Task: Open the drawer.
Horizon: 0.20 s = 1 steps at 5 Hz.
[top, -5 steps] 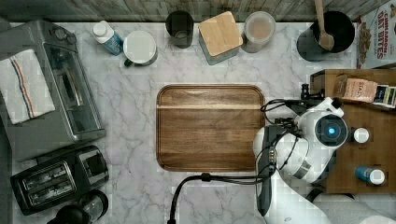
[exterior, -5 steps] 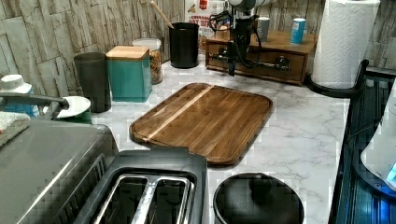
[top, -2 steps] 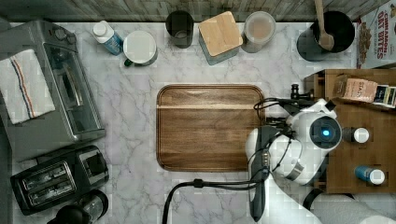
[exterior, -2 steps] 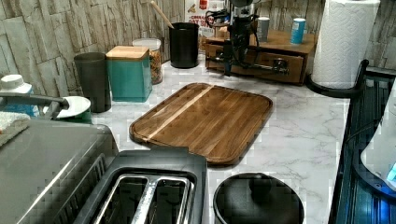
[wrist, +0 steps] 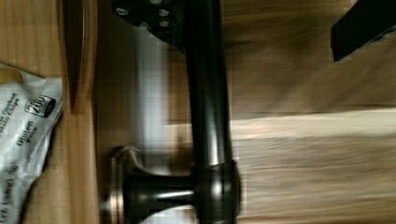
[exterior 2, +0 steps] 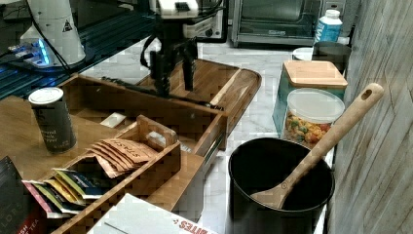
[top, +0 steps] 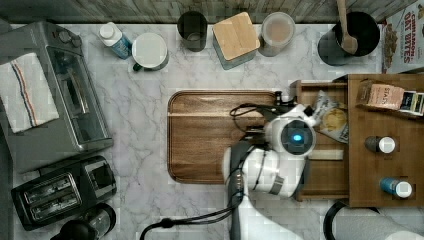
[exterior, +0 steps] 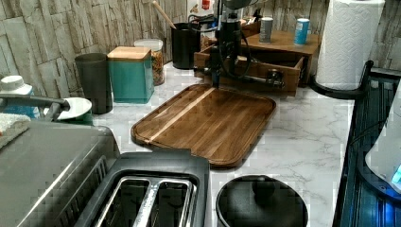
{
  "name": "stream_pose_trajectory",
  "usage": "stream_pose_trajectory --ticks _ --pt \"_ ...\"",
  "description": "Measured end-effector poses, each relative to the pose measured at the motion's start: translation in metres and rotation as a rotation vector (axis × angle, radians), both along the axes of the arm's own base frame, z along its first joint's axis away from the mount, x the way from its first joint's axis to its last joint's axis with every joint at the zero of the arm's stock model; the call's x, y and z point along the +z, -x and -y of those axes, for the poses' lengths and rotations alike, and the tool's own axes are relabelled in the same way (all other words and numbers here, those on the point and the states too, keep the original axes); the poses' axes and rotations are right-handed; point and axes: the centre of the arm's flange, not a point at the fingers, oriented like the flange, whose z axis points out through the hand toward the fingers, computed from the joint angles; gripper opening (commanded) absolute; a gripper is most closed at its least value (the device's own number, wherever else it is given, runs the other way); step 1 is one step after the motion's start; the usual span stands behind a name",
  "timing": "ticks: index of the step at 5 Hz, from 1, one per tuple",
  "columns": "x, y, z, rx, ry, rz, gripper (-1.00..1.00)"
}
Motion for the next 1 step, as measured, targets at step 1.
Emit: stream_pose_trajectory --ticks 1 --pt "0.0001 0.0025 -0.0495 0.104 0.001 -0.030 1.00"
